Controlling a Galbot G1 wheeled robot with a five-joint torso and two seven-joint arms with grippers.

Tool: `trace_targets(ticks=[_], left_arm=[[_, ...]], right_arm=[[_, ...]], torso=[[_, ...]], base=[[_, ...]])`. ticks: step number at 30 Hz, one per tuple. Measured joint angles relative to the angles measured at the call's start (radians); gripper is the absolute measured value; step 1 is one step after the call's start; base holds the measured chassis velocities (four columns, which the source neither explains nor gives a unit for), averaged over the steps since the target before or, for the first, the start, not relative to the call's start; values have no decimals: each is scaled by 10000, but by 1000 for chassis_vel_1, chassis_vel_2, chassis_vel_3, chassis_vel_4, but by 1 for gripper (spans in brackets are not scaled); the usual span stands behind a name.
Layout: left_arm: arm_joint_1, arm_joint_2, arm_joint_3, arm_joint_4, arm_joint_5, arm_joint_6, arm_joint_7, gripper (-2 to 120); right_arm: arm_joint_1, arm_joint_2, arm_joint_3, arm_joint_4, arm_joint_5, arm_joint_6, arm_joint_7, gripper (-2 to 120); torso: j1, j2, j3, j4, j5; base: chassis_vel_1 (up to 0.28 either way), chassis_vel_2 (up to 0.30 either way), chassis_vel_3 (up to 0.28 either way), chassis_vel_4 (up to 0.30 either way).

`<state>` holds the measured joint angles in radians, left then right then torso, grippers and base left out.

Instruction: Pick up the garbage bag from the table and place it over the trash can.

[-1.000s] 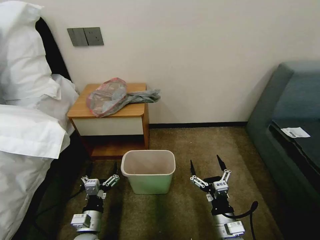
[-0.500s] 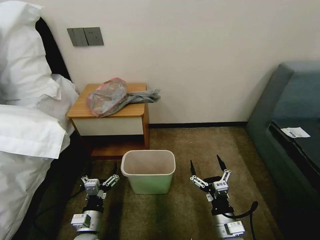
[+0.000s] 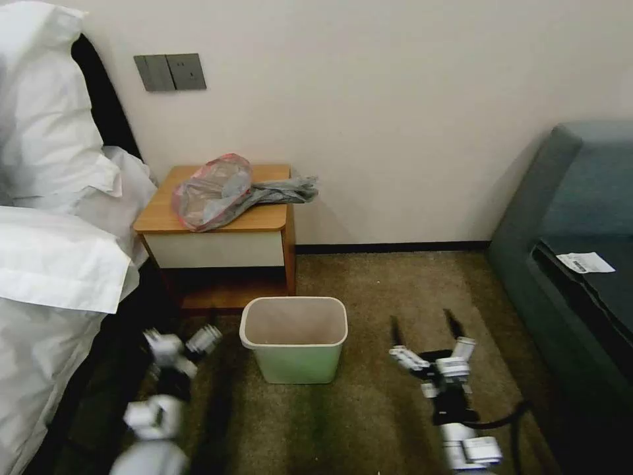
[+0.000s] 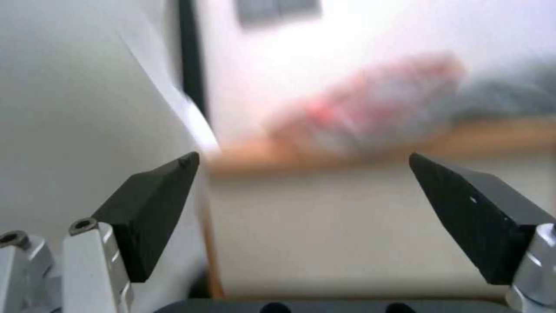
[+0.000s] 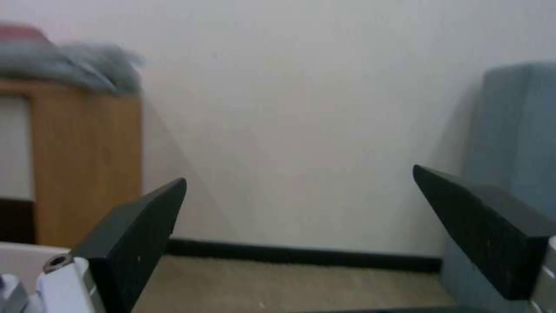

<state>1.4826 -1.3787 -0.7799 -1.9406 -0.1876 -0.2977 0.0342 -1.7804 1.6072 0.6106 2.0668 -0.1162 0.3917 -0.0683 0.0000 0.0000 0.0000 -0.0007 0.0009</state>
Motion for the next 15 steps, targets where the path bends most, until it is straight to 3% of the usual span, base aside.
trace_targets(ticks=[2, 9, 15], left_arm=[[-82, 22, -59, -29, -268, 24, 213, 99], [192, -87, 304, -70, -402, 24, 235, 100], [432, -179, 674, -73, -95, -60, -18, 100]], right_arm=[[-48, 7, 39, 191, 7, -74, -136, 100], [187, -40, -125, 347, 252, -290, -224, 100], [1206, -751, -443, 269, 660, -362, 29, 100]], torso=[[0, 0, 1, 7, -16], [0, 0, 0, 7, -5], [0, 0, 0, 8, -8]], base=[[0, 0, 0, 0], [0, 0, 0, 0], [0, 0, 0, 0]])
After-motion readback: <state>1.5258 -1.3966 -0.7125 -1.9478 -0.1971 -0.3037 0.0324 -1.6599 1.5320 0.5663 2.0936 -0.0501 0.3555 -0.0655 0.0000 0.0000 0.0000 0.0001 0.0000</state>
